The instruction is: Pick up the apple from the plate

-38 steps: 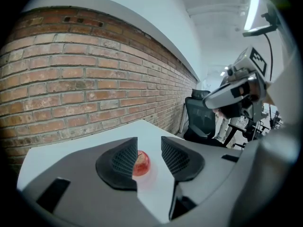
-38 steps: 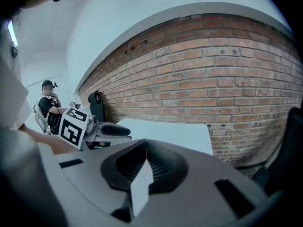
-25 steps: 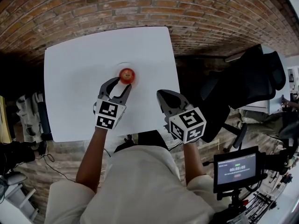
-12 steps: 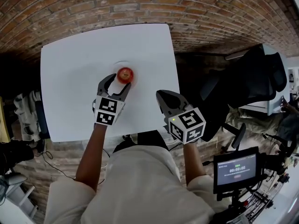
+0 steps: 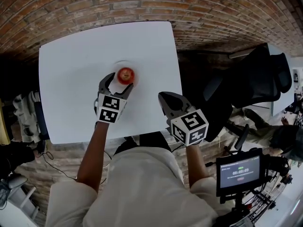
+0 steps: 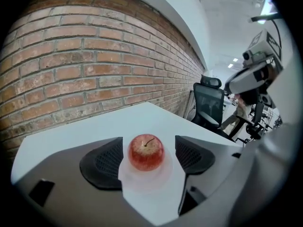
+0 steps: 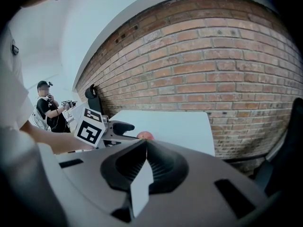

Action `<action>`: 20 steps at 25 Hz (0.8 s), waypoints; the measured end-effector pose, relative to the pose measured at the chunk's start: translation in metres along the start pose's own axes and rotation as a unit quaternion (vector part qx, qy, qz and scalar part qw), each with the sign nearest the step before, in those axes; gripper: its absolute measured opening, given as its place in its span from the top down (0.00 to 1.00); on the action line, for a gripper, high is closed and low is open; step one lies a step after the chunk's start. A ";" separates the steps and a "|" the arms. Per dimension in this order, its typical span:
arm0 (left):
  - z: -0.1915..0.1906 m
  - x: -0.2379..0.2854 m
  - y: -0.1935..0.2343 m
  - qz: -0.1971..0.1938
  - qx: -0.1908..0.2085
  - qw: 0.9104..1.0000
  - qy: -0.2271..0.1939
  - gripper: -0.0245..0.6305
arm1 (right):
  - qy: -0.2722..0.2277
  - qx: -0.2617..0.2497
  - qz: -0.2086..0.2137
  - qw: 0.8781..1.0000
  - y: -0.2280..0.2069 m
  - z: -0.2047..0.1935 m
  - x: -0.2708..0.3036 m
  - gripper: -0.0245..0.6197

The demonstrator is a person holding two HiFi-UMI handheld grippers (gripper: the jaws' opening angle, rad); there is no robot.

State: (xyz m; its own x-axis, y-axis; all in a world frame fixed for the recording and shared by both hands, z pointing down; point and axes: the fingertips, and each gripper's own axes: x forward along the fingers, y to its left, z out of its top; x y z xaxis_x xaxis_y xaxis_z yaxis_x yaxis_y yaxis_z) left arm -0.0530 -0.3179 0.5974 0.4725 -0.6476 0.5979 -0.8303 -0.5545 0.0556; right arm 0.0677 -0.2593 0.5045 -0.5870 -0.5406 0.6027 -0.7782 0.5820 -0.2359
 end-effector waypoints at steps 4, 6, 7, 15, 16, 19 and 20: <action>-0.007 0.007 -0.002 -0.002 -0.002 1.000 0.009 0.45 | 0.006 0.002 0.002 1.000 -0.002 -0.007 0.002 0.95; -0.011 0.010 -0.002 -0.004 -0.004 1.000 0.013 0.45 | 0.008 0.004 0.003 1.000 -0.002 -0.009 0.002 0.95; -0.013 0.012 -0.001 -0.005 -0.007 1.000 0.016 0.45 | 0.009 0.004 0.003 1.000 -0.002 -0.010 0.003 0.95; -0.028 0.021 0.002 -0.020 -0.021 0.999 0.028 0.38 | 0.017 0.008 0.004 1.000 -0.002 -0.015 0.005 0.95; -0.029 0.022 0.001 -0.022 -0.022 0.999 0.029 0.37 | 0.018 0.008 0.005 1.000 -0.002 -0.015 0.006 0.95; -0.029 0.022 0.003 -0.020 -0.021 0.999 0.036 0.37 | 0.020 0.008 0.008 1.000 0.001 -0.015 0.008 0.95; -0.030 0.022 0.004 -0.018 -0.020 0.999 0.038 0.37 | 0.021 0.007 0.009 1.000 0.002 -0.015 0.008 0.95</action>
State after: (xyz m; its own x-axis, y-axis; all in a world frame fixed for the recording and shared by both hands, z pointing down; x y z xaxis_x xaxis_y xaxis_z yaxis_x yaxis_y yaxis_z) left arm -0.0548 -0.3189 0.6350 0.4800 -0.5843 0.6544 -0.8249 -0.5545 0.1100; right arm 0.0643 -0.2531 0.5208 -0.5909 -0.5037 0.6302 -0.7712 0.5820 -0.2580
